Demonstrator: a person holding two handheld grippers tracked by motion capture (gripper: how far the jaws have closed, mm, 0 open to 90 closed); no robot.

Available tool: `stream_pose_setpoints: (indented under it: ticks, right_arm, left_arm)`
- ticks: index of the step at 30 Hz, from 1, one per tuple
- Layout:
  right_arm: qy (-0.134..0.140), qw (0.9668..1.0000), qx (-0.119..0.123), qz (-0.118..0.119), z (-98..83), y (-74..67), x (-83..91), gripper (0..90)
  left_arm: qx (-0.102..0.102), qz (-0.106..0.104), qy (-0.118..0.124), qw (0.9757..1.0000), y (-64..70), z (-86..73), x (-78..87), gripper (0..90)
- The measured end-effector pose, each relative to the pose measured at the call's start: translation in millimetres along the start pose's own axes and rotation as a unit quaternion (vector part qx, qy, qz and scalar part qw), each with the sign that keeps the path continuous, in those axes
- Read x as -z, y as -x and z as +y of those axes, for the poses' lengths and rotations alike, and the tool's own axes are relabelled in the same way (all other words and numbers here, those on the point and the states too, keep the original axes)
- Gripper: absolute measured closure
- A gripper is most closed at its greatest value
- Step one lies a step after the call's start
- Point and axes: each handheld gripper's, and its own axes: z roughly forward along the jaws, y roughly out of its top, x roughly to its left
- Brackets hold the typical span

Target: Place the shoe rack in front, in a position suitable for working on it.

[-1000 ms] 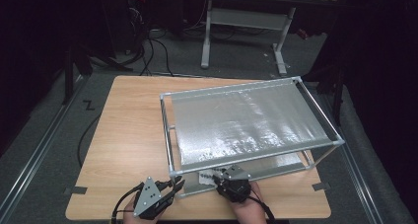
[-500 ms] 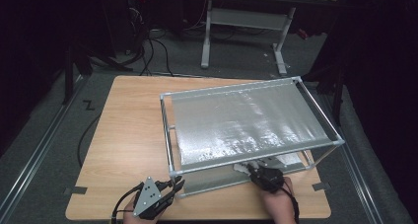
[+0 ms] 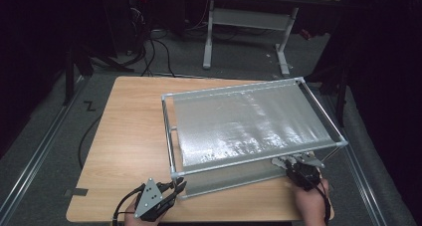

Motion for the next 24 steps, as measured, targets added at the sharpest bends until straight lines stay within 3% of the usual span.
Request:
stream_pose_setpoints:
  ticks: [6, 11, 13, 21, 24]
  right_arm:
    - [-0.007, 0.999, -0.019, -0.039, -5.7, 21.1, 2.4, 56.0]
    - [-0.007, 0.9986, -0.028, -0.044, -6.7, 24.1, 2.5, 57.7]
    - [-0.005, 0.9988, -0.025, -0.041, -6.7, 24.4, 2.1, 57.4]
    - [-0.003, 0.9988, -0.048, -0.008, -8.8, 25.5, 1.9, 56.5]
    - [-0.003, 0.9991, -0.041, 0.006, -8.2, 23.0, 0.7, 54.8]
  left_arm:
    - [0.0, 0.0, 0.0, 1.0, 0.0, 0.1, -0.4, 79.8]
    - [0.001, 0.0, 0.0, 1.0, 0.2, 0.2, -0.7, 79.8]
    - [0.001, -0.001, 0.0, 1.0, 0.2, 0.2, -0.7, 79.8]
    - [0.002, -0.001, 0.0, 1.0, 0.0, 0.2, -0.8, 79.9]
    - [0.002, -0.002, 0.0, 1.0, -0.1, 0.2, -0.8, 79.9]
